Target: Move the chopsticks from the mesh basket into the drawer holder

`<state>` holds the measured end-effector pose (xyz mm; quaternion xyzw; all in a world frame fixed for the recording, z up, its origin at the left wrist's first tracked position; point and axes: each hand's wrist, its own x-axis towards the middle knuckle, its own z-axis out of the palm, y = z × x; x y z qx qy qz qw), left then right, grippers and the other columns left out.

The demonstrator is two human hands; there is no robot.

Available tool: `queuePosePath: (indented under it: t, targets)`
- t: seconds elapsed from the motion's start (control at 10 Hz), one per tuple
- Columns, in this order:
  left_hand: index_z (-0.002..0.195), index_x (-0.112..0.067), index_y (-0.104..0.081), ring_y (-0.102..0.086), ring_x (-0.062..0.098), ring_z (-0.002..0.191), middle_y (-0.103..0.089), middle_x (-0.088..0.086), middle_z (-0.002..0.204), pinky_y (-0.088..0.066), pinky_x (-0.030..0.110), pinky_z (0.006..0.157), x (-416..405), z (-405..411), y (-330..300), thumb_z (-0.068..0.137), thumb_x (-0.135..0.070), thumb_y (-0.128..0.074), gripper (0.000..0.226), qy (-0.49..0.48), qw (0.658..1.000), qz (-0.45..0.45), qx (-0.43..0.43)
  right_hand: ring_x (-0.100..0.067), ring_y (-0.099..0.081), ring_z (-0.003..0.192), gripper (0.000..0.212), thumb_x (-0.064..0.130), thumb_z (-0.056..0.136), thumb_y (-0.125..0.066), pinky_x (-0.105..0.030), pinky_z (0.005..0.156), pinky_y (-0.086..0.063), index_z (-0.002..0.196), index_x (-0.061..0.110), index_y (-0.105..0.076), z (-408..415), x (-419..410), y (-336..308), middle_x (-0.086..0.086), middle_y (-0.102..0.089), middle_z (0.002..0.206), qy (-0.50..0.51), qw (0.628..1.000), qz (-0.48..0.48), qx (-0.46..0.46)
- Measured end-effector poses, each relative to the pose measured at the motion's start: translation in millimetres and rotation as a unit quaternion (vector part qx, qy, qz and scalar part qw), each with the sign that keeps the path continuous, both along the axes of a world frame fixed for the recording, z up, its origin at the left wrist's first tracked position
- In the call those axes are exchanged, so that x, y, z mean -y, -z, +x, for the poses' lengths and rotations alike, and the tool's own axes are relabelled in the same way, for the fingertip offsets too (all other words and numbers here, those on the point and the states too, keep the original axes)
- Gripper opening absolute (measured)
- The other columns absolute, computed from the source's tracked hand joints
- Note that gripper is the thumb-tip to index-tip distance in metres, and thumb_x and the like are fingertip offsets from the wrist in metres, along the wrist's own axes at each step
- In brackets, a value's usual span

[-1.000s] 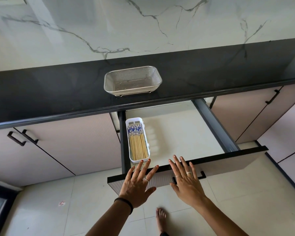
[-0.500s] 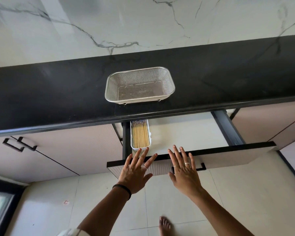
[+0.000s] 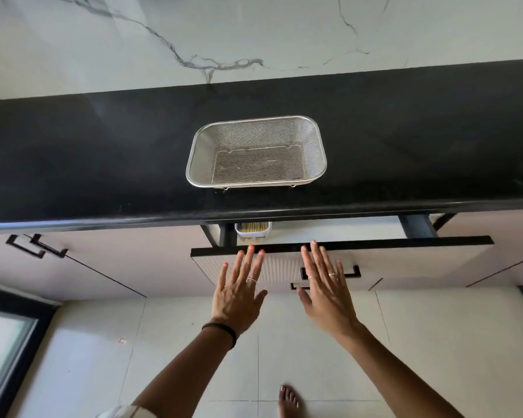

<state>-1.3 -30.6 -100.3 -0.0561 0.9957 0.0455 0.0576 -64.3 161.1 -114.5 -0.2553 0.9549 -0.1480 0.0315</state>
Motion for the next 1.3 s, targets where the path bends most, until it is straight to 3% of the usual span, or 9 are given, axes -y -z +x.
queuePosePath:
  t: [0.2, 0.3, 0.4, 0.6, 0.7, 0.9, 1.1, 1.2, 1.3]
  targets:
    - [0.147, -0.012, 0.022, 0.018, 0.025, 0.145, 0.027, 0.010, 0.155, 0.002, 0.041, 0.117, -16.6, -11.7, 1.1, 0.095, -0.048, -0.041, 0.089, -0.225, 0.946, 0.230, 0.036, -0.023, 0.016, 0.147, 0.080, 0.048, 0.095, -0.035, -0.041, 0.121, -0.001, 0.147, 0.016, 0.017, -7.2, 8.0, 7.4, -0.005, 0.027, 0.154, 0.086, 0.994, -0.008, 0.073]
    - [0.147, -0.012, 0.020, 0.013, 0.024, 0.146, 0.025, 0.007, 0.156, -0.002, 0.042, 0.120, -18.1, -47.2, -14.1, 0.093, -0.039, -0.054, 0.096, -0.306, 0.830, 0.465, 0.044, -0.023, 0.019, 0.146, 0.086, 0.063, 0.083, -0.008, -0.039, 0.119, 0.003, 0.149, 0.012, 0.015, -23.4, 23.4, 0.8, -0.008, 0.027, 0.154, 0.098, 0.990, -0.022, 0.097]
    - [0.147, -0.019, 0.022, 0.001, 0.024, 0.147, 0.017, 0.004, 0.159, -0.008, 0.046, 0.120, -14.5, -79.2, -21.6, 0.092, -0.029, -0.060, 0.099, -0.336, 0.749, 0.571, 0.028, -0.027, 0.012, 0.148, 0.084, 0.044, 0.095, -0.040, -0.043, 0.121, -0.005, 0.150, 0.008, 0.012, -39.3, 38.8, -1.7, -0.014, 0.018, 0.158, 0.130, 0.983, -0.048, 0.124]
    - [0.146, -0.026, 0.026, -0.007, 0.025, 0.147, 0.013, 0.005, 0.160, -0.007, 0.046, 0.118, -17.8, -111.4, -17.2, 0.092, -0.016, -0.058, 0.100, -0.361, 0.697, 0.618, 0.045, -0.029, 0.010, 0.148, 0.087, 0.034, 0.093, -0.049, -0.042, 0.120, -0.008, 0.149, 0.005, 0.011, -60.9, 53.5, 6.5, -0.018, 0.014, 0.159, 0.142, 0.981, -0.048, 0.124]
    - [0.148, -0.026, 0.021, -0.009, 0.026, 0.147, 0.010, 0.005, 0.160, -0.010, 0.047, 0.118, -15.3, -116.6, -13.2, 0.091, -0.010, -0.058, 0.099, -0.363, 0.704, 0.608, 0.054, -0.029, 0.009, 0.149, 0.084, 0.033, 0.094, -0.048, -0.041, 0.120, -0.007, 0.150, 0.004, 0.008, -69.5, 54.0, 12.9, -0.018, 0.010, 0.160, 0.129, 0.984, -0.022, 0.120]
    - [0.151, -0.019, 0.006, -0.019, 0.026, 0.144, -0.007, 0.010, 0.159, -0.022, 0.035, 0.112, 8.4, -118.1, -10.4, 0.089, -0.003, -0.059, 0.091, -0.323, 0.792, 0.505, 0.114, -0.028, 0.004, 0.149, 0.076, 0.028, 0.094, -0.046, -0.042, 0.120, -0.001, 0.151, 0.004, -0.002, -86.4, 57.4, 15.0, -0.017, 0.001, 0.160, 0.120, 0.984, -0.003, 0.131]
    - [0.151, -0.014, 0.005, -0.025, 0.028, 0.141, -0.014, 0.014, 0.157, -0.028, 0.031, 0.108, 16.1, -121.7, -24.9, 0.090, -0.013, -0.062, 0.091, -0.290, 0.829, 0.448, 0.164, -0.027, 0.005, 0.149, 0.078, 0.029, 0.095, -0.048, -0.043, 0.120, -0.001, 0.151, 0.007, 0.000, -89.3, 53.9, 6.8, -0.015, 0.004, 0.161, 0.115, 0.982, -0.008, 0.152]
    - [0.148, -0.013, 0.018, -0.016, 0.028, 0.145, 0.011, 0.007, 0.159, -0.020, 0.037, 0.114, 20.6, -121.2, -35.7, 0.092, -0.032, -0.060, 0.098, -0.263, 0.845, 0.401, 0.236, -0.029, -0.020, 0.146, 0.075, 0.022, 0.094, -0.050, -0.046, 0.114, -0.029, 0.152, 0.010, -0.003, -87.4, 49.4, -7.8, -0.013, -0.007, 0.161, 0.123, 0.972, -0.055, 0.192]
    - [0.148, -0.019, 0.018, -0.012, 0.027, 0.146, 0.029, -0.001, 0.154, -0.022, 0.043, 0.115, 21.3, -110.5, -53.2, 0.091, -0.049, -0.053, 0.096, -0.215, 0.853, 0.366, 0.303, -0.028, -0.065, 0.097, 0.050, 0.011, 0.093, -0.049, -0.032, 0.073, -0.054, 0.141, 0.001, -0.038, -90.2, 42.5, -24.7, -0.017, -0.062, 0.120, 0.137, 0.964, -0.112, 0.198]
